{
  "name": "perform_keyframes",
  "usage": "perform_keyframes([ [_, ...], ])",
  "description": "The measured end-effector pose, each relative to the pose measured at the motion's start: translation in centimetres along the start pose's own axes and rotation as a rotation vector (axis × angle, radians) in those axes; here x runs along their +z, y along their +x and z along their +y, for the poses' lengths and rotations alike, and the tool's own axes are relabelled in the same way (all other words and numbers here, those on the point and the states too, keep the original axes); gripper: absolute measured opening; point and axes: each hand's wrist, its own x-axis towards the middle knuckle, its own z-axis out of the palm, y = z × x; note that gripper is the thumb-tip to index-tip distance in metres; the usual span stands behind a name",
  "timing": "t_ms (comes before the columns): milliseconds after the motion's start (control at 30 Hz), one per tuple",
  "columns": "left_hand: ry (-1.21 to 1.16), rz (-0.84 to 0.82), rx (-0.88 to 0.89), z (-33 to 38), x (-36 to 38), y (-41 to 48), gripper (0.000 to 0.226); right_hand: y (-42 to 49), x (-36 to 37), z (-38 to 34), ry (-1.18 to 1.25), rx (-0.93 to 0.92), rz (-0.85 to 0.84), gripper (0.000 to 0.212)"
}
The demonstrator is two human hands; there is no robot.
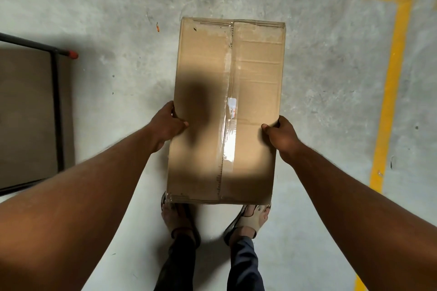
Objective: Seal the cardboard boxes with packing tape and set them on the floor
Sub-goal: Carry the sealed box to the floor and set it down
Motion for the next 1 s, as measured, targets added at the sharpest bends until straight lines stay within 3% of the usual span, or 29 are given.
perform_keyframes([
  [267, 0.013, -0.008, -0.049, -0.9, -0.1, 1.3, 0.037, 0.8, 1.6, 0.2, 0.004, -0.007, 0.001, 0.027],
  [500, 0.007, 0.014, -0.034, -2.6, 0.6, 1.6, 0.060, 0.7, 2.7, 1.2, -0.070, -0.035, 0.039, 0.043],
  [567, 0.080, 0.039, -0.033, -2.7, 0.8, 1.2, 0.054, 0.2, 2.7, 0.8, -0.106, -0.030, 0.064, 0.040],
  [667, 0.375, 0.085, -0.015, -2.3, 0.6, -0.1, 0.045, -1.3, 2.5, -0.1, -0.139, -0.009, 0.089, 0.030],
  [767, 0.617, 0.024, 0.028, -1.3, 0.5, -2.3, 0.054, -3.6, 2.3, -1.4, -0.166, -0.023, 0.108, 0.032],
  [867, 0.676, -0.036, 0.112, 0.4, 0.7, -5.3, 0.059, -7.4, 2.0, -3.3, -0.159, -0.041, 0.090, 0.052],
  [1000, 0.665, -0.044, 0.147, 3.8, -0.3, -12.0, 0.064, -14.8, 1.3, -5.8, -0.075, -0.023, 0.046, 0.051],
])
